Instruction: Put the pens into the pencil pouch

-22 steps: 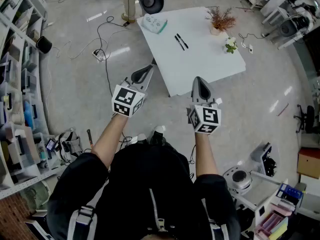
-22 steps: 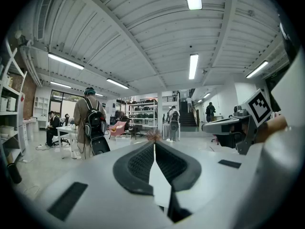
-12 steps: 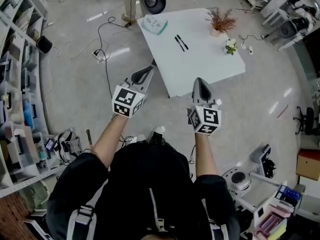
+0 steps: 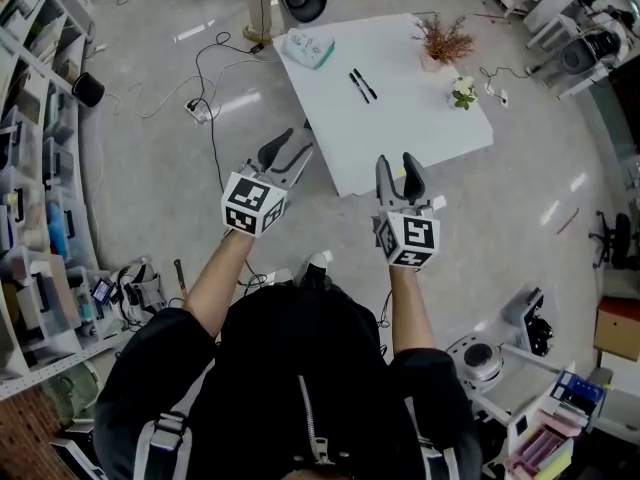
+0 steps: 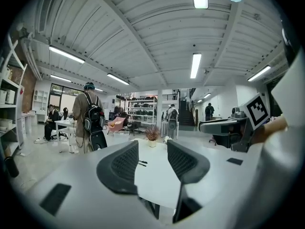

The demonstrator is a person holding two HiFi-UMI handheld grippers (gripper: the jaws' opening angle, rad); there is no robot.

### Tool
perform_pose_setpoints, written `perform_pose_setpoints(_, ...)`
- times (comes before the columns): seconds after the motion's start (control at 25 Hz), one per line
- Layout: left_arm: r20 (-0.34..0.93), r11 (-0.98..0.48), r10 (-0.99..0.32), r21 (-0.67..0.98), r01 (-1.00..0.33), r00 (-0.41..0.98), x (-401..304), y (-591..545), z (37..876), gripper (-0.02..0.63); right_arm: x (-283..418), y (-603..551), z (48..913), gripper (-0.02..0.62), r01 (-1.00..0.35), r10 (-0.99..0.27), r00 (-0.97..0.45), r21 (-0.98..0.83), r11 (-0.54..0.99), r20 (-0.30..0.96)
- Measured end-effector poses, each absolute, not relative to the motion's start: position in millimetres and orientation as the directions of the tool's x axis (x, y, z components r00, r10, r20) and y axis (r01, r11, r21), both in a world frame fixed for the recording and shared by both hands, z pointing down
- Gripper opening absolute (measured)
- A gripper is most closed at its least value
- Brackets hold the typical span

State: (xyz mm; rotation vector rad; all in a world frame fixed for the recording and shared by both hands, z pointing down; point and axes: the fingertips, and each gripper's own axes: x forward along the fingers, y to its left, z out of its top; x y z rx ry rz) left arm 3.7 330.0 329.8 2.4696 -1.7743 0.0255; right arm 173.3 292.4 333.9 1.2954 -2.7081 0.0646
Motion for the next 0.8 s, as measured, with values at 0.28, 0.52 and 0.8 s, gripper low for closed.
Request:
perform_pose_setpoints(0.28, 0.090, -0.302, -0.947, 0.074, -0.950, 0.308, 6, 310, 336, 0.187, 171, 272, 340, 0.202, -0.759, -0.749, -0.642, 0.007, 0.651, 0.162)
perform_pose_setpoints(0.52, 0.097, -0.264, -0.958, 0.071, -0.962, 0.270, 12, 292, 335, 0.187, 179, 245, 344, 0.202, -0.736, -0.726, -0.669, -0.008, 0.677, 0.157)
perform_pose_setpoints(0.8, 0.109, -0.228, -0.967, 0.055, -0.972, 0.233, 15, 279, 337, 0.187, 178, 225, 349, 0.202, -0.700, -0.689, -0.707, -0.027, 0.713, 0.159)
